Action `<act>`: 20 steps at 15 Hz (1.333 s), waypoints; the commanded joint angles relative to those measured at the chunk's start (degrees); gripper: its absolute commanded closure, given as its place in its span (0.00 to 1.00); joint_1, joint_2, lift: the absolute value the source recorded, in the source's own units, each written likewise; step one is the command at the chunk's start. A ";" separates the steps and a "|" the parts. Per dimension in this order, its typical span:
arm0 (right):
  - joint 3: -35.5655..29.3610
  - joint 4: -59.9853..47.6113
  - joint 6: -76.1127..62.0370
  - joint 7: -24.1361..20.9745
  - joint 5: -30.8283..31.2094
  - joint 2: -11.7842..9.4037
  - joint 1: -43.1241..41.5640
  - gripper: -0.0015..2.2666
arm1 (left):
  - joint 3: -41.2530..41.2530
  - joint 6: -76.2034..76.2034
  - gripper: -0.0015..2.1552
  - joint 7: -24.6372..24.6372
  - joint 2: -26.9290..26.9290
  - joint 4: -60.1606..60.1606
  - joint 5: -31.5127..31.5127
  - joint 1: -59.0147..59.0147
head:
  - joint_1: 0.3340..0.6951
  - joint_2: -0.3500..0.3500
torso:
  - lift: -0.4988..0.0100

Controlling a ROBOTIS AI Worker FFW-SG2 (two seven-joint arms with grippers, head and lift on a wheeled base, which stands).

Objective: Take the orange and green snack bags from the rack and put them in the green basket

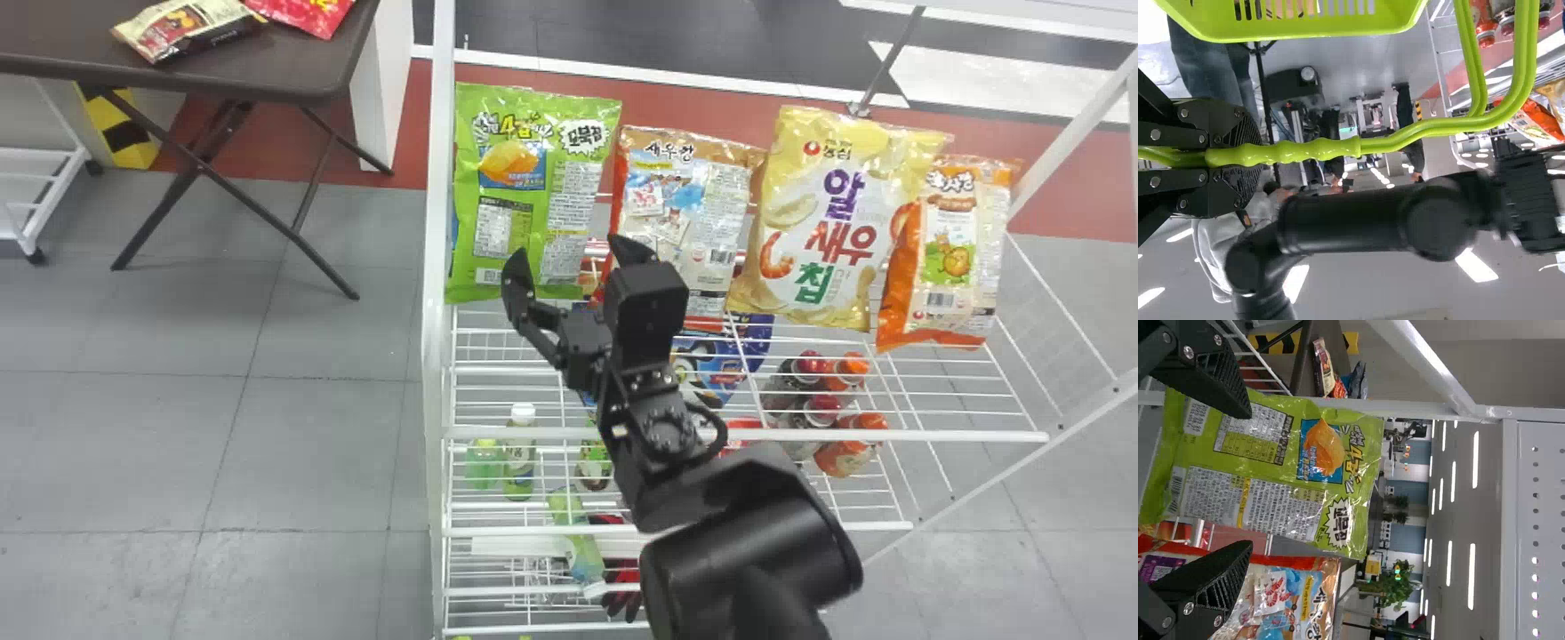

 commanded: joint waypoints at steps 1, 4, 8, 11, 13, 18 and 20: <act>-0.09 4.07 0.12 0.21 -1.15 0.23 -4.10 0.07 | 0.18 0.04 1.00 0.25 0.01 0.01 -0.02 0.03 | 1.00 0.27 | 0.98; -0.79 7.59 0.47 1.79 -4.22 0.23 -7.71 0.07 | 0.18 0.04 1.00 0.60 -0.17 0.01 -0.02 -0.23 | 1.00 0.29 | 0.98; -1.14 9.26 2.93 6.71 -7.30 0.50 -10.08 0.08 | 0.00 0.39 1.00 0.78 -0.26 0.44 -0.11 -1.73 | 1.00 0.29 | 0.98; -0.26 11.10 3.99 7.59 -6.77 1.82 -12.37 0.08 | 0.09 0.39 1.00 0.78 -0.17 0.80 -0.02 -2.52 | 1.00 0.33 | 0.98; 0.97 14.18 3.81 6.97 -5.37 2.87 -14.39 0.08 | 0.35 0.39 1.00 0.78 -0.08 1.15 0.07 -2.96 | 1.00 0.37 | 0.98; 0.97 17.08 5.39 6.18 -4.31 3.01 -16.32 0.39 | 0.97 0.04 1.00 0.43 -0.17 2.20 0.68 -3.49 | 1.00 0.43 | 0.98; 0.18 17.08 6.45 6.27 -3.61 3.01 -16.23 0.93 | 0.97 0.21 1.00 0.43 -0.17 2.55 0.68 -3.84 | 1.00 0.42 | 0.98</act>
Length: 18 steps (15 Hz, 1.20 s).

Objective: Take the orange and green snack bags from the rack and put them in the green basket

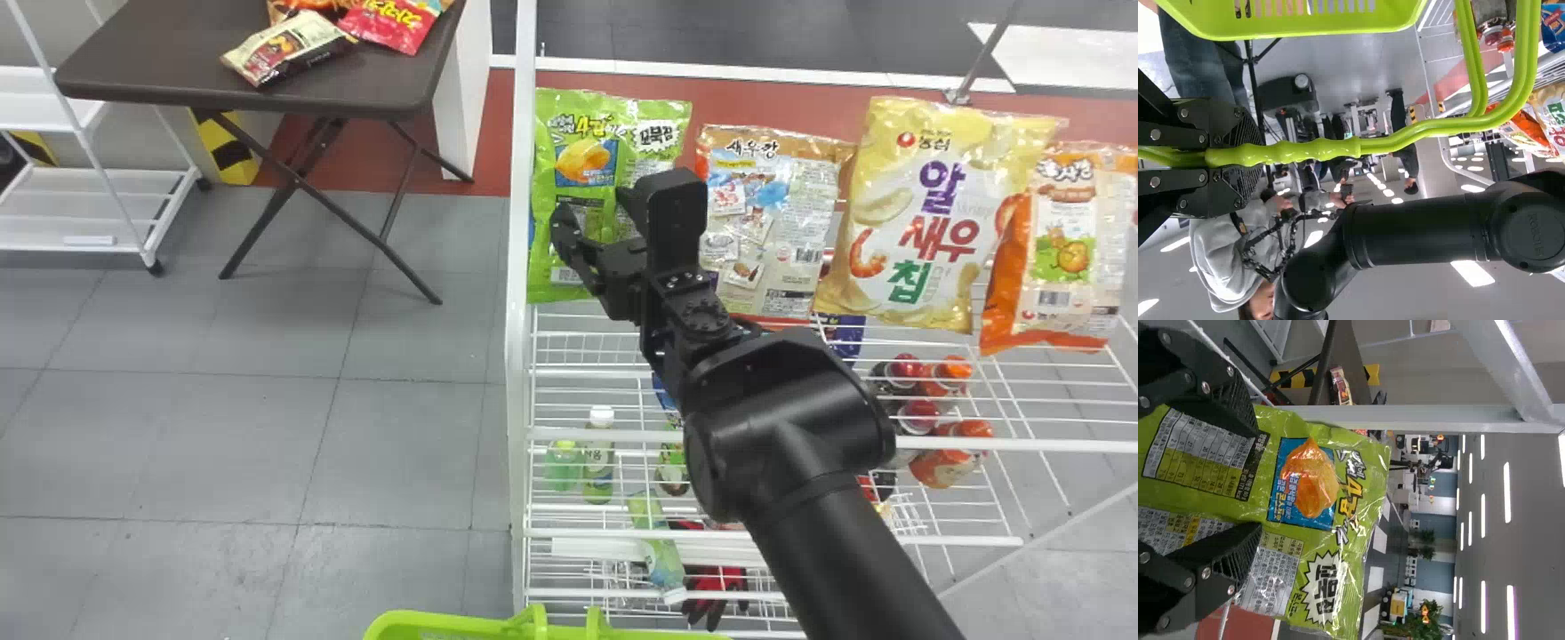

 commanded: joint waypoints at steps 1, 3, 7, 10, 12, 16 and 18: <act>-0.27 -0.05 -0.63 0.25 2.18 0.05 0.51 0.99 | 0.00 0.15 1.00 0.09 -0.03 0.34 0.00 -0.35 | 1.00 0.41 | 0.98; -0.44 -1.02 -4.15 0.17 3.67 0.05 2.09 0.99 | 0.00 0.33 1.00 0.18 -0.03 0.43 0.00 -0.44 | 1.00 0.40 | 0.98; -0.53 -9.19 -5.03 -0.98 3.41 -0.35 7.54 0.99 | 0.00 0.15 1.00 0.09 -0.11 0.34 0.00 -0.27 | 1.00 0.40 | 0.98; -0.62 -16.84 -2.92 -1.59 1.56 -2.29 11.40 0.99 | -0.09 0.15 1.00 0.18 -0.03 -0.01 0.00 -0.09 | 1.00 0.38 | 0.98; -0.88 -22.91 -0.28 -1.77 -0.02 -4.04 14.92 0.99 | 0.00 0.33 1.00 0.09 -0.03 -0.37 0.00 0.17 | 1.00 0.37 | 0.98; -3.87 -37.41 9.21 -1.94 -4.94 -8.44 24.06 0.99 | -0.26 0.15 1.00 0.09 0.06 -0.80 0.00 0.44 | 1.00 0.31 | 0.98; -6.95 -45.49 13.43 -1.77 -8.02 -11.34 29.77 0.99 | -0.35 0.15 1.00 0.27 -0.03 -0.89 0.00 0.52 | 1.00 0.26 | 0.98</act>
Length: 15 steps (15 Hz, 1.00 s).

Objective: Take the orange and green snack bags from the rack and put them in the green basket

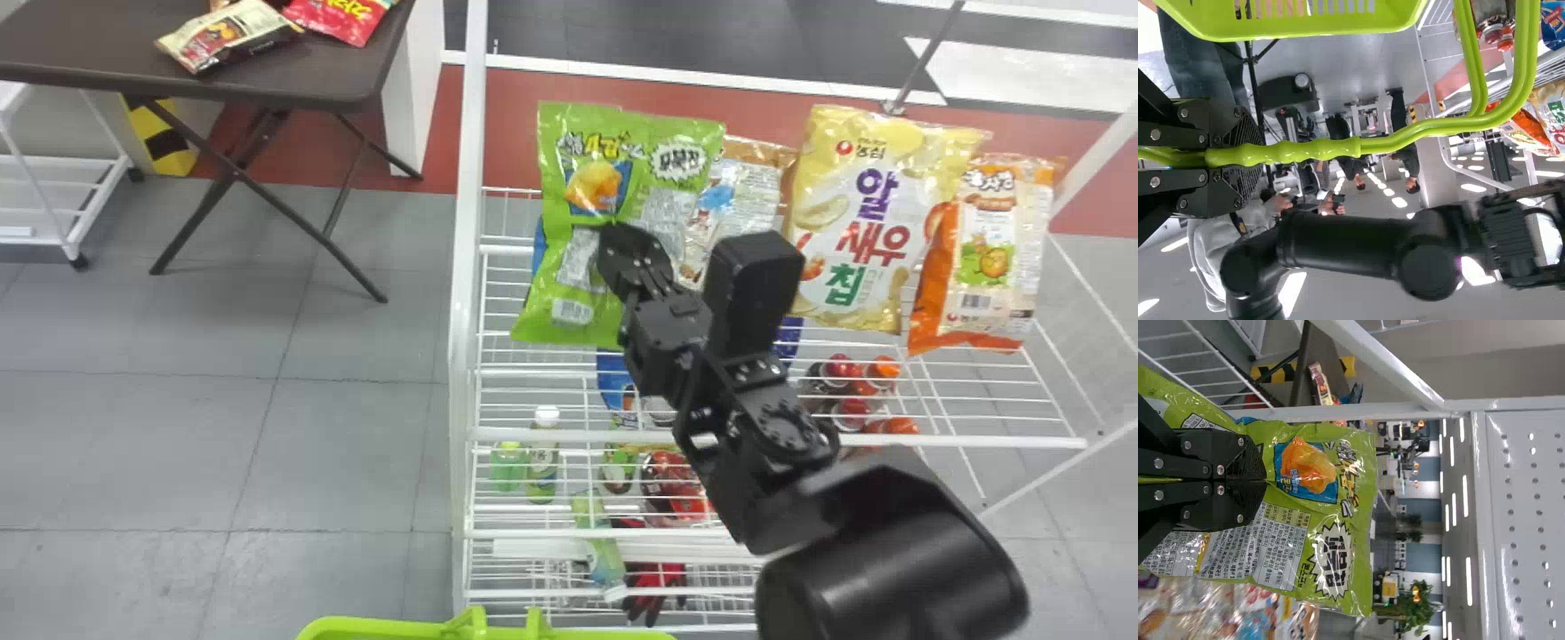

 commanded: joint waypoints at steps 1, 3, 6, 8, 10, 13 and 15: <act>-3.80 -9.69 5.62 0.25 -3.50 -3.41 7.15 0.99 | -0.18 0.17 1.00 0.16 -0.13 -0.04 0.00 0.05 | 1.00 0.23 | 0.98; -8.29 -16.89 10.90 1.31 -6.67 -5.79 12.60 0.99 | -0.80 0.17 1.00 0.95 -0.21 -0.22 -0.18 0.05 | 1.00 0.12 | 0.98; -15.32 -23.92 18.11 5.26 -10.97 -6.49 18.93 0.99 | -1.15 0.87 1.00 2.71 -0.39 -0.13 -0.97 -0.30 | 1.00 0.00 | 0.98; -21.56 -29.64 29.18 9.04 -15.19 -5.96 22.44 0.99 | -0.71 1.05 1.00 3.94 -0.57 -0.04 -0.97 -0.47 | 1.00 0.00 | 0.98; -29.03 -33.42 44.12 13.17 -20.20 -3.76 23.76 0.99 | -0.53 1.05 1.00 4.03 -0.92 -0.04 -0.79 -0.74 | 1.00 0.00 | 0.98; -40.81 -35.26 68.67 16.60 -31.10 -2.71 23.76 0.99 | -0.89 1.23 1.00 4.64 -1.36 -0.04 -0.79 -1.35 | 1.00 0.00 | 0.98; -44.59 -35.26 68.67 19.59 -34.62 -2.01 23.76 0.99 | -0.62 1.23 1.00 4.64 -1.62 -0.04 -0.61 -1.44 | 1.00 0.00 | 0.98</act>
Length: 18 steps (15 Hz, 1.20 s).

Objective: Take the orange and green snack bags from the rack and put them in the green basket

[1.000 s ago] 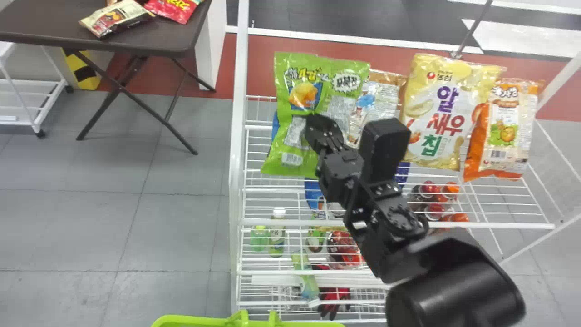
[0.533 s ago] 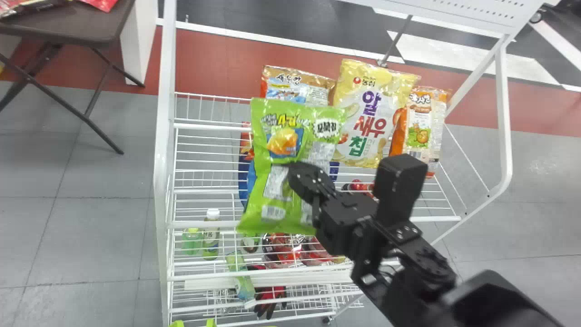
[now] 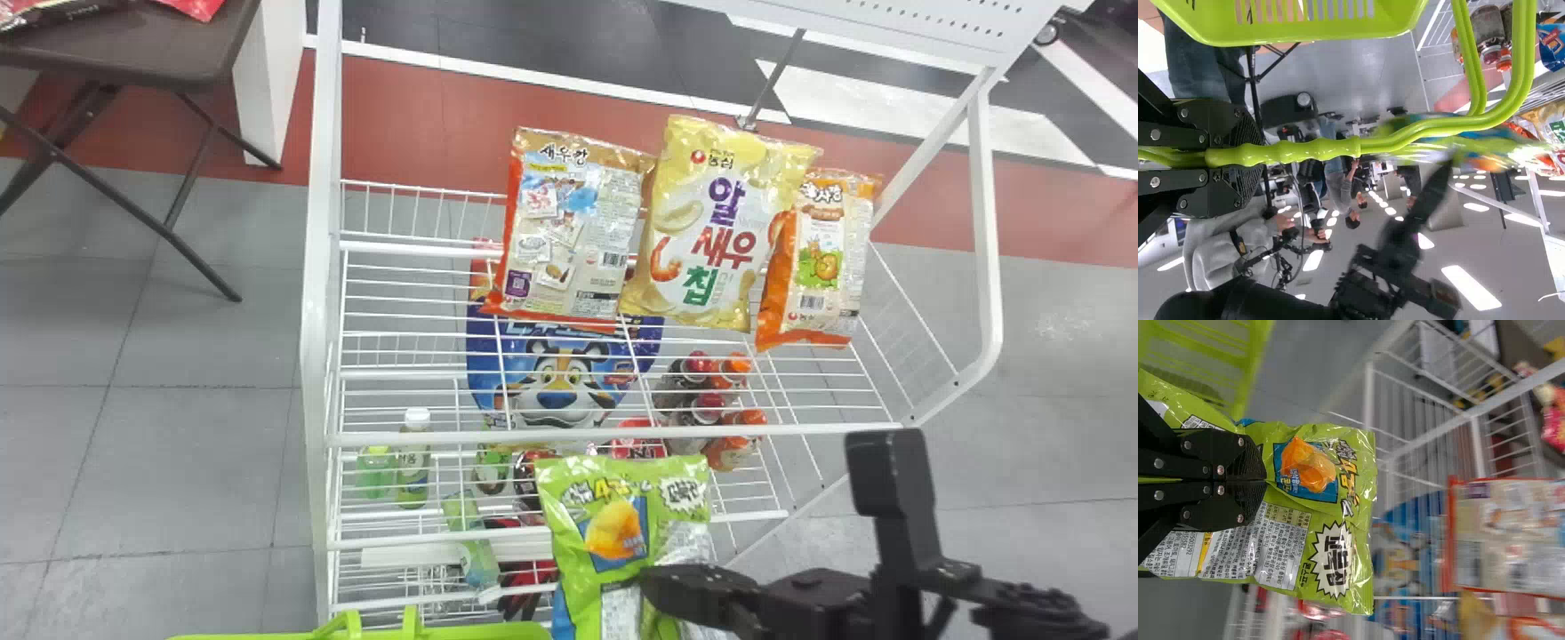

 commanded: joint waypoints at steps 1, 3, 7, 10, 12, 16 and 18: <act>-3.54 -0.06 3.16 2.22 -2.90 0.99 0.18 0.99 | 0.25 0.02 1.00 -0.02 -0.15 0.00 0.20 -0.08 | 1.00 0.00 | 0.98; -2.75 -0.06 3.16 3.19 -2.90 1.16 0.36 0.99 | 0.17 0.02 1.00 -0.10 -0.15 -0.09 0.20 -0.17 | 1.00 0.00 | 0.98; 7.62 0.47 3.16 3.10 3.86 0.99 1.15 0.99 | 0.25 0.37 1.00 -0.46 -0.15 -1.06 0.64 -0.17 | 1.00 0.00 | 0.98; 16.93 3.64 3.16 2.75 9.58 0.55 1.59 0.99 | 0.17 0.37 1.00 -0.54 -0.23 -1.50 0.73 -0.17 | 1.00 0.00 | 0.98; 22.74 7.68 3.16 2.48 12.83 -0.15 1.59 0.99 | 0.17 0.19 1.00 -0.54 -0.15 -1.67 0.73 -0.17 | 1.00 0.00 | 0.98; 32.23 14.36 3.16 1.25 17.14 -0.51 1.06 0.99 | -0.27 0.37 1.00 -0.90 -0.15 -1.67 0.73 -0.17 | 1.00 0.00 | 0.98; 36.01 18.49 3.16 0.29 19.16 -0.51 -0.08 0.99 | -0.27 0.19 1.00 -1.16 -0.15 -1.67 1.08 -0.08 | 1.00 0.00 | 0.98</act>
